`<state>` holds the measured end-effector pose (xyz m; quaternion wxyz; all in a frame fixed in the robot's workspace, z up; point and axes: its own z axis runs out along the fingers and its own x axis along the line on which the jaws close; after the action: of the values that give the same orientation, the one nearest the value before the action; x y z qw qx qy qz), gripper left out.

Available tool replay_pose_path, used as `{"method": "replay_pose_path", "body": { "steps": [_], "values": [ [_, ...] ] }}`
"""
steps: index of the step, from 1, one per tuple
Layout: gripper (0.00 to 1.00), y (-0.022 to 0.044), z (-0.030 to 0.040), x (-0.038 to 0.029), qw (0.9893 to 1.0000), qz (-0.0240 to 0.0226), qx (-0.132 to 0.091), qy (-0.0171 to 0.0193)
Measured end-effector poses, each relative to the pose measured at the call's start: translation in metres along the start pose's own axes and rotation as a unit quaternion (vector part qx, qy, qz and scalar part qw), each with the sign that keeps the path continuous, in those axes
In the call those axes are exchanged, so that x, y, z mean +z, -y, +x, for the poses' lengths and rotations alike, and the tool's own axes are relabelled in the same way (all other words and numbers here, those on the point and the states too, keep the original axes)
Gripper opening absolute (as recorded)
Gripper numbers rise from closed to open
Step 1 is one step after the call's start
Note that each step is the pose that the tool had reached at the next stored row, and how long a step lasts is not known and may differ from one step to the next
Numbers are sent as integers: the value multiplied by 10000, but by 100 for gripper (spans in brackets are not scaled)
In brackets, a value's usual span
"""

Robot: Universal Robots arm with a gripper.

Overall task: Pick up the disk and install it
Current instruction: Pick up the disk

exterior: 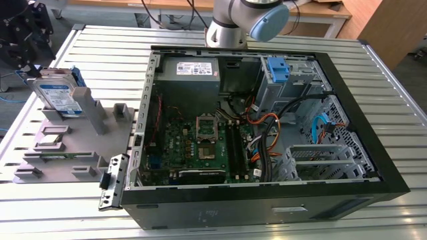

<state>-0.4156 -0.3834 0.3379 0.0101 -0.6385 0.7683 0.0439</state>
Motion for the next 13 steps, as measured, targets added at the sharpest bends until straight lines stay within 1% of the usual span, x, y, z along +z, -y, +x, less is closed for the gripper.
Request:
{"method": "replay_pose_path", "body": {
  "steps": [13],
  "values": [
    [59,12,16,229,10000,-3,-52,-3]
  ]
}}
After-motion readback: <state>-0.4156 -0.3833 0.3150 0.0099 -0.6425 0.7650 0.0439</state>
